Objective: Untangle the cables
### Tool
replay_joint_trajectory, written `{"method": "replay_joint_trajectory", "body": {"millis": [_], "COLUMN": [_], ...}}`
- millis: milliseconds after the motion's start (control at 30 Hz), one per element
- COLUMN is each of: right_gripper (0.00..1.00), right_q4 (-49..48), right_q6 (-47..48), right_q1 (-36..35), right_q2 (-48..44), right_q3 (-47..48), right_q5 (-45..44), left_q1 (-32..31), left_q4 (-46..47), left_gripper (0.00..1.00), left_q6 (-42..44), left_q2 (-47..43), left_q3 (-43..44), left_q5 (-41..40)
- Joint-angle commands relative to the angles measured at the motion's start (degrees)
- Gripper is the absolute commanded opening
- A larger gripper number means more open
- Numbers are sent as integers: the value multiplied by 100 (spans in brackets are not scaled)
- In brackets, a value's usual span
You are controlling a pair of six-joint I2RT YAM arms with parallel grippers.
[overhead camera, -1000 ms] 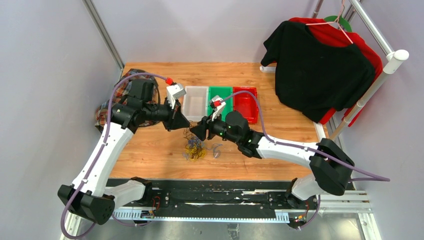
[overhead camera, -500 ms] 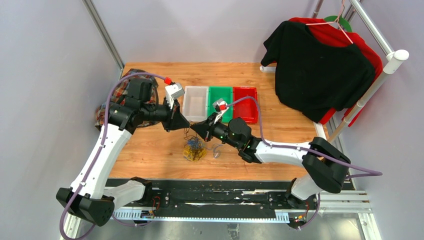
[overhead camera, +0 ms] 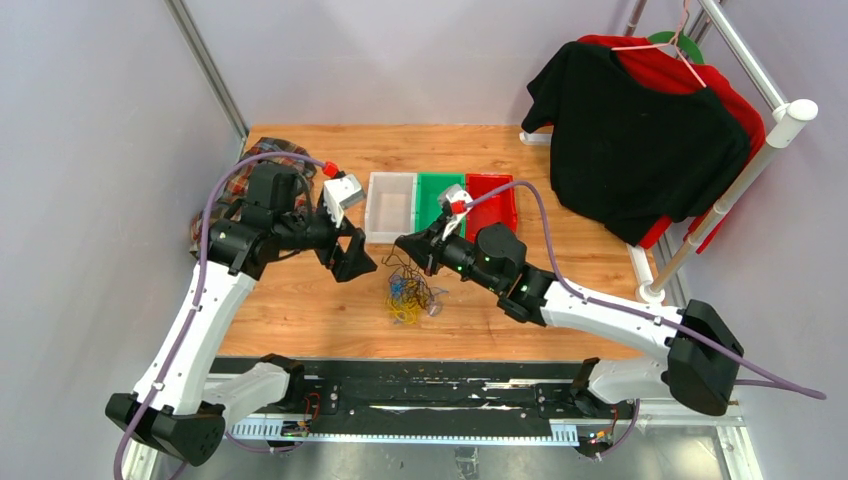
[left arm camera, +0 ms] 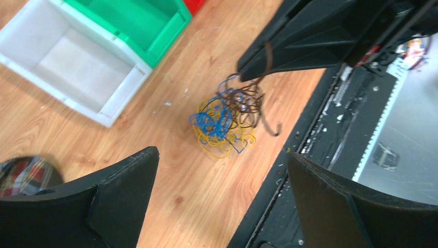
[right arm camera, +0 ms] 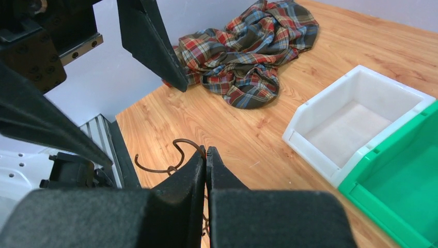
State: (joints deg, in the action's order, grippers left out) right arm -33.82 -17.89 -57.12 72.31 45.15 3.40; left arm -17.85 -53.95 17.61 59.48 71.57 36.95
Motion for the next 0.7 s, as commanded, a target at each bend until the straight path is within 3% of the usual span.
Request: {"method": "replay_joint_trajectory", "body": {"millis": [0, 100, 233, 433, 567, 667], "right_gripper": [1, 1, 1, 1, 1, 1], "right_q4": [831, 952, 1090, 1142, 1111, 1061], "right_q6": [423, 471, 587, 667, 681, 682], "right_q1": [-68, -121, -249, -399, -438, -441], "right_q2": [173, 302, 448, 624, 636, 605], "right_q3": [605, 763, 965, 1098, 1089, 1043], "right_q5": [373, 408, 452, 486, 526, 539], "left_q1": [-42, -97, -131, -130, -132, -130], "left_q4": [-10, -14, -21, 31, 91, 172], "left_gripper": [99, 99, 91, 63, 34, 22], "left_q6": [-63, -153, -58, -51, -39, 17], "left_q2": [-1, 127, 264, 466, 488, 387], "left_q3": [178, 179, 52, 0, -31, -151], "left_q5": [918, 1237, 1266, 1319, 1007, 808]}}
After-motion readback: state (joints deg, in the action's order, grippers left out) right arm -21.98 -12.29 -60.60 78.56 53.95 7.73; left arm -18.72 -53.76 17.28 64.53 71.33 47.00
